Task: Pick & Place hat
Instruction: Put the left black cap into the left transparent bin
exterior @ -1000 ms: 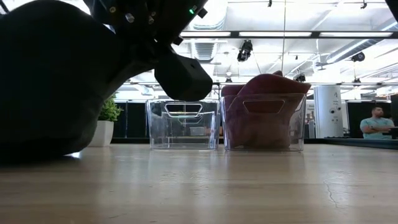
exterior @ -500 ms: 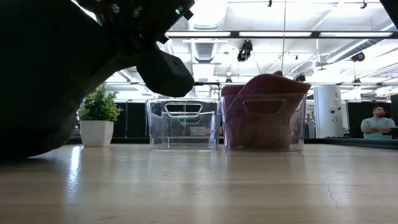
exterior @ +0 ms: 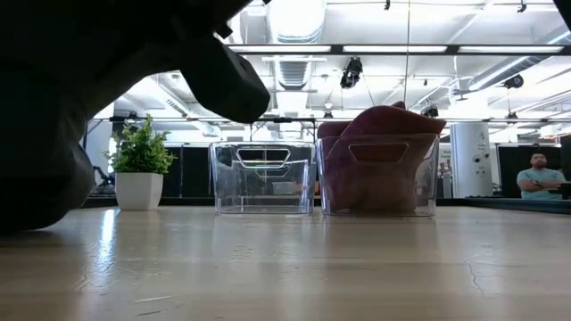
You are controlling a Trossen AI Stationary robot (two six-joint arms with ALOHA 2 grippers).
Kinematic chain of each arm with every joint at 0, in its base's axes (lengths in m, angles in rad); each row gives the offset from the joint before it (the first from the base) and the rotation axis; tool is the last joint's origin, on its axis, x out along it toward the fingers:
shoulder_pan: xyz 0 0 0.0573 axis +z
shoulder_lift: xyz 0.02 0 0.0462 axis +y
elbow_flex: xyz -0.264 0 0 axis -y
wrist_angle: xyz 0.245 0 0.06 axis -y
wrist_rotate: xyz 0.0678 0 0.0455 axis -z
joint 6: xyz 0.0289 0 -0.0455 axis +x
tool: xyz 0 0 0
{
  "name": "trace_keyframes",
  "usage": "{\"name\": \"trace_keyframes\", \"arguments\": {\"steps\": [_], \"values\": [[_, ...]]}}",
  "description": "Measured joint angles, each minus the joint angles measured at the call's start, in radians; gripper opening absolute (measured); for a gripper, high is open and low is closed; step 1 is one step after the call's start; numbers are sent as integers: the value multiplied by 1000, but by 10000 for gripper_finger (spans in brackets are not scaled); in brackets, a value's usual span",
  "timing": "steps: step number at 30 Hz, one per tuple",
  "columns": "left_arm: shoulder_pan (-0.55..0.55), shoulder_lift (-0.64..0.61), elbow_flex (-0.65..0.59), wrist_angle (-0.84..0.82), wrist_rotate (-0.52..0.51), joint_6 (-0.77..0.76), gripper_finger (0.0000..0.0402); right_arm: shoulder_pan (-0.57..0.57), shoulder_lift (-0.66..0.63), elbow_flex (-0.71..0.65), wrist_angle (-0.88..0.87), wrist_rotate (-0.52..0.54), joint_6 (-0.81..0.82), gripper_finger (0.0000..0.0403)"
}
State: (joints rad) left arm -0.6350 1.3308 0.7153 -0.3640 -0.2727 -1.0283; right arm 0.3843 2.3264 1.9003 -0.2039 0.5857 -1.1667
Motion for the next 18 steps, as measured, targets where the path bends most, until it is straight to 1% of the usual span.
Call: {"name": "trace_keyframes", "arguments": {"steps": [4, 10, 14, 18], "values": [[-2, -11, -6, -25, 1, 9, 211, 3, 0, -1, 2, 0, -13, 13], [-1, -71, 5, -90, 2, 36, 211, 2, 0, -1, 8, -4, -11, 13], [-1, -119, 25, -193, 2, 3, 211, -6, 0, -1, 35, -7, -51, 13], [-1, -136, 60, -354, 3, -34, 211, -27, 0, -2, 106, -11, -78, 13]]}}
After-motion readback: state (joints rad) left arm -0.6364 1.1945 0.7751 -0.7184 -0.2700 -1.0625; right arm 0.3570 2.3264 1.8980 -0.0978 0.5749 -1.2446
